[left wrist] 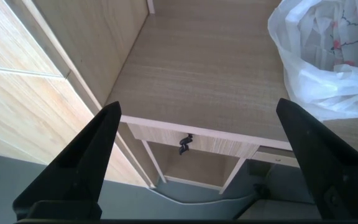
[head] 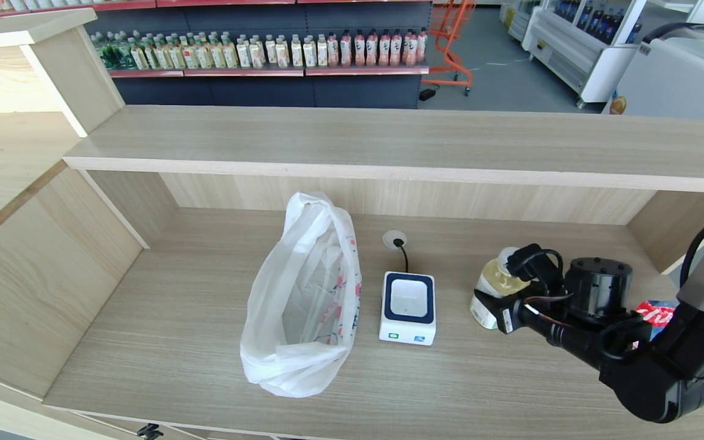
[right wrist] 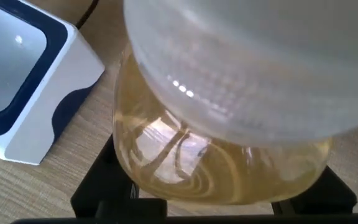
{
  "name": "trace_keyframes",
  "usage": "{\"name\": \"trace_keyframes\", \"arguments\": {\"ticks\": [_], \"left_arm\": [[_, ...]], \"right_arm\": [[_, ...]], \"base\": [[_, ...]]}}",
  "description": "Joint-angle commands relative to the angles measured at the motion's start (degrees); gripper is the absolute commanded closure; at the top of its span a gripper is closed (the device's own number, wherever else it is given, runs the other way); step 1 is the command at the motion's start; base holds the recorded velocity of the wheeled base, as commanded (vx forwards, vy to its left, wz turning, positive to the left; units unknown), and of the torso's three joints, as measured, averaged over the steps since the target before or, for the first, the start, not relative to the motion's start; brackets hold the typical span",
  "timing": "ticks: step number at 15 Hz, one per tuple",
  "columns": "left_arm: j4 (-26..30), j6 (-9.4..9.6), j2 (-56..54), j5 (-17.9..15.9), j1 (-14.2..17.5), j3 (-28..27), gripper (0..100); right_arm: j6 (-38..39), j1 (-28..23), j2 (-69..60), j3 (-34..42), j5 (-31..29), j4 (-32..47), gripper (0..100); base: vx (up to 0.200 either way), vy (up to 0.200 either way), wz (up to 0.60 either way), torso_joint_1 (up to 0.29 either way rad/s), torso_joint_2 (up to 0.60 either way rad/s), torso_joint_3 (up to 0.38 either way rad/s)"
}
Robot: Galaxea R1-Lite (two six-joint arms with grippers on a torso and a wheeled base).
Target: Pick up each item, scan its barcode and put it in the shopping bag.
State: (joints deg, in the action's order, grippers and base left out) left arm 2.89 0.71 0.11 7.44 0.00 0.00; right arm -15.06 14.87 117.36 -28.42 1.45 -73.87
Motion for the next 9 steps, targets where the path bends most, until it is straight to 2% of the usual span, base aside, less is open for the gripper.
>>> {"name": "trace_keyframes", "arguments": {"ticks": [1,4,5,7,9], "left_arm": [[0.0,0.0,0.0,0.0,0.0,0.0,0],[0.0,0.0,0.0,0.0,0.0,0.0,0],[0.0,0.0,0.0,0.0,0.0,0.0,0],[0.0,0.0,0.0,0.0,0.0,0.0,0],[0.0,0.0,0.0,0.0,0.0,0.0,0]], "right_arm": [[7.1,-0.2,-10.3,-0.9,1.6,5.8,100],[14.5,-2.0,-35.9,-5.2,18.8,43.6,100],[14.9,-2.4,-40.0,-7.2,25.4,50.6,100],[16.5,-3.5,-41.8,-8.3,37.6,51.6,100],[18.4,-3.5,-41.3,-10.5,45.2,51.6,100]], "base": [[0.0,0.0,0.0,0.0,0.0,0.0],[0.0,0.0,0.0,0.0,0.0,0.0],[0.0,0.0,0.0,0.0,0.0,0.0],[0.0,0.0,0.0,0.0,0.0,0.0],[0.0,0.0,0.0,0.0,0.0,0.0]]}}
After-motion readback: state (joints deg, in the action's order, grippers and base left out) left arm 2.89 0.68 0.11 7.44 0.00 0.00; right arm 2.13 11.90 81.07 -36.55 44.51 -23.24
